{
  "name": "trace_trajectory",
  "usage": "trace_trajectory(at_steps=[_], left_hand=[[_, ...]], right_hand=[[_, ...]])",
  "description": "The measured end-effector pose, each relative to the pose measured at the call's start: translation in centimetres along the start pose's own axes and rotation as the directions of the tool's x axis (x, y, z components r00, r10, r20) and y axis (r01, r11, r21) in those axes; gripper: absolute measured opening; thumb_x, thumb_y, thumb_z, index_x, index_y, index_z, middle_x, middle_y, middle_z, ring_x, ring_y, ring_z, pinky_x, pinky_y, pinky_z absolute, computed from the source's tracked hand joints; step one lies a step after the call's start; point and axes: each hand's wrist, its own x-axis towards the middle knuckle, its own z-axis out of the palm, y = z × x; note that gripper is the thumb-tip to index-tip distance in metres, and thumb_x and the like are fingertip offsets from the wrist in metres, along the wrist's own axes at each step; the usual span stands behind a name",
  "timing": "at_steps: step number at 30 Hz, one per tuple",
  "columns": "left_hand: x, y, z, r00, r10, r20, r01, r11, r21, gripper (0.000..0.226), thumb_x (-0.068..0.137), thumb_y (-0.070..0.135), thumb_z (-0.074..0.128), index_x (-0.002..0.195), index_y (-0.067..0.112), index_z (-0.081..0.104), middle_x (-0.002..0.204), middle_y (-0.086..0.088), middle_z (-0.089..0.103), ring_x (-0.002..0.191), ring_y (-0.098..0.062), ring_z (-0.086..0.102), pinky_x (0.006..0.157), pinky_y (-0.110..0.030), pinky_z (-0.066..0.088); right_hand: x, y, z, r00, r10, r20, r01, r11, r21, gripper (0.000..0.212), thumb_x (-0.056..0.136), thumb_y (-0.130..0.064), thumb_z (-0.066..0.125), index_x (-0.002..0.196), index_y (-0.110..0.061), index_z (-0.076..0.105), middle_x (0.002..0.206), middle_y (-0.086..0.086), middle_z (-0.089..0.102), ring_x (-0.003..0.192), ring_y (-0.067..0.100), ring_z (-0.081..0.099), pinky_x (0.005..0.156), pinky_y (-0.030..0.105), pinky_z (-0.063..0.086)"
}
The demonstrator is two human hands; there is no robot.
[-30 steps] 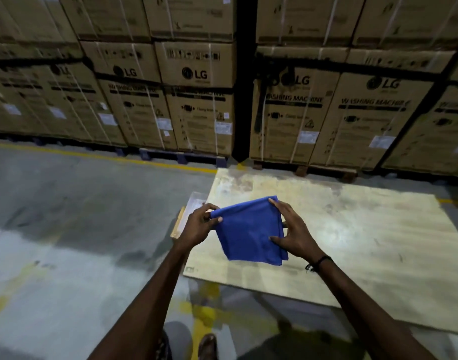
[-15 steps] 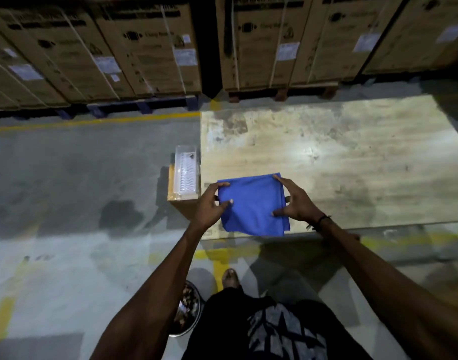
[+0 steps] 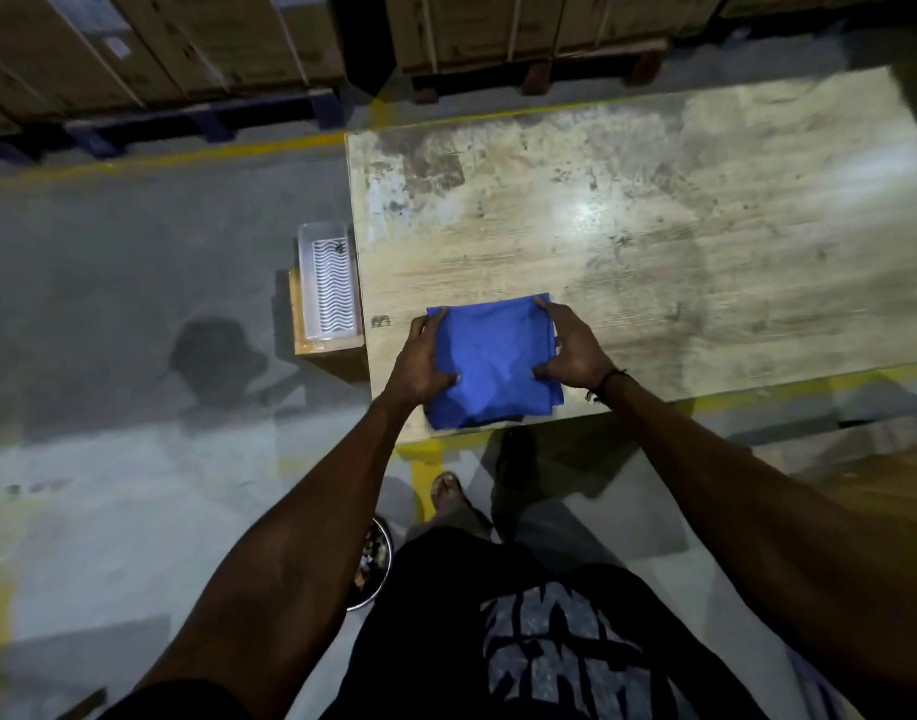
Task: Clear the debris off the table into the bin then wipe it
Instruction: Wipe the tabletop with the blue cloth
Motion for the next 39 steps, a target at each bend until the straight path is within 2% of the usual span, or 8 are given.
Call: trace_trajectory(at_steps=[3,6,8,13,18,23,30,39], left_hand=[[0.7,-0.4,0.3,1.000,-0.023,-0.009,0.024,0.999,0.043,0.118,0.061,0.038,0.075,0.164,0.009,0.026,0.161,-0.018,0.024,0.134,-0.038,0.049,0.095,-0.039,0.048],[0.7,-1.0,0.9,0.999,0.001,-0.038,0.003,0.995,0.103,0.119,0.061,0.050,0.080,0.161,0.008,0.032,0.160,-0.021,0.024,0.134,-0.044,0.049,0.100,-0.048,0.052],[0.3,-1.0,1.1,0.998,-0.026,-0.053,0.035,0.982,0.185,0.114,0.069,0.039,0.091,0.162,0.012,0.031,0.165,-0.020,0.017,0.143,-0.048,0.038,0.106,-0.054,0.047],[-0.9,-2.1,1.2,0.993,-0.057,-0.104,0.092,0.924,0.370,0.100,0.089,0.052,0.078,0.166,0.019,0.024,0.175,-0.012,0.007,0.158,-0.041,0.015,0.119,-0.062,0.031],[-2.5,-3.9,2.2,0.963,-0.158,-0.220,0.233,0.897,0.376,0.076,0.106,0.054,0.029,0.168,0.012,0.015,0.176,-0.013,0.002,0.162,-0.033,0.004,0.128,-0.059,0.015],[-3.0,-7.2,3.8,0.961,-0.045,-0.274,0.166,0.883,0.438,0.070,0.108,0.044,0.026,0.168,0.011,0.011,0.175,-0.015,0.002,0.163,-0.030,0.004,0.130,-0.054,0.013],[-2.7,-8.5,5.0,0.916,0.073,-0.393,0.109,0.900,0.421,0.067,0.109,0.036,0.035,0.168,0.011,0.014,0.176,-0.012,0.006,0.163,-0.025,0.004,0.131,-0.049,0.011],[-2.4,-9.6,6.0,0.888,0.138,-0.438,0.115,0.856,0.503,0.067,0.109,0.035,0.030,0.168,0.011,0.010,0.176,-0.012,0.002,0.163,-0.025,-0.001,0.131,-0.047,0.007]], right_hand=[[1.2,0.1,0.3,0.999,-0.004,0.040,0.005,1.000,-0.007,0.119,0.060,-0.008,0.096,0.159,-0.006,0.031,0.158,0.019,0.036,0.143,0.039,0.039,0.108,0.057,0.045],[1.6,-0.5,0.2,0.995,-0.012,0.102,0.015,0.999,-0.035,0.116,0.053,-0.025,0.082,0.156,-0.002,0.034,0.156,0.023,0.033,0.144,0.040,0.037,0.112,0.044,0.041],[1.6,-0.7,0.2,0.988,0.018,0.155,-0.002,0.995,-0.104,0.114,0.054,-0.026,0.080,0.156,-0.005,0.033,0.161,0.023,0.020,0.142,0.042,0.038,0.106,0.038,0.042],[1.6,-0.9,1.8,0.994,-0.061,0.087,0.086,0.939,-0.332,0.089,0.073,-0.024,0.074,0.153,-0.008,0.039,0.167,0.022,0.015,0.150,0.047,0.021,0.106,0.057,0.045],[2.2,-2.9,6.3,0.976,-0.195,0.092,0.216,0.879,-0.426,0.073,0.098,-0.042,0.050,0.163,-0.018,0.027,0.173,0.013,0.006,0.157,0.044,0.008,0.118,0.071,0.022],[2.0,-4.2,12.1,0.983,-0.179,0.032,0.175,0.884,-0.433,0.069,0.105,-0.058,0.038,0.165,-0.038,0.010,0.175,-0.002,-0.007,0.160,0.034,-0.013,0.117,0.075,-0.004],[1.9,-3.3,16.5,0.957,-0.217,-0.194,0.057,0.793,-0.606,0.063,0.106,-0.059,0.033,0.164,-0.040,0.018,0.175,0.001,0.005,0.161,0.031,-0.001,0.119,0.074,0.004],[1.9,-2.4,17.9,0.929,-0.236,-0.284,-0.002,0.766,-0.643,0.064,0.105,-0.062,0.027,0.164,-0.043,0.011,0.175,-0.002,0.000,0.161,0.030,-0.004,0.120,0.071,0.003]])
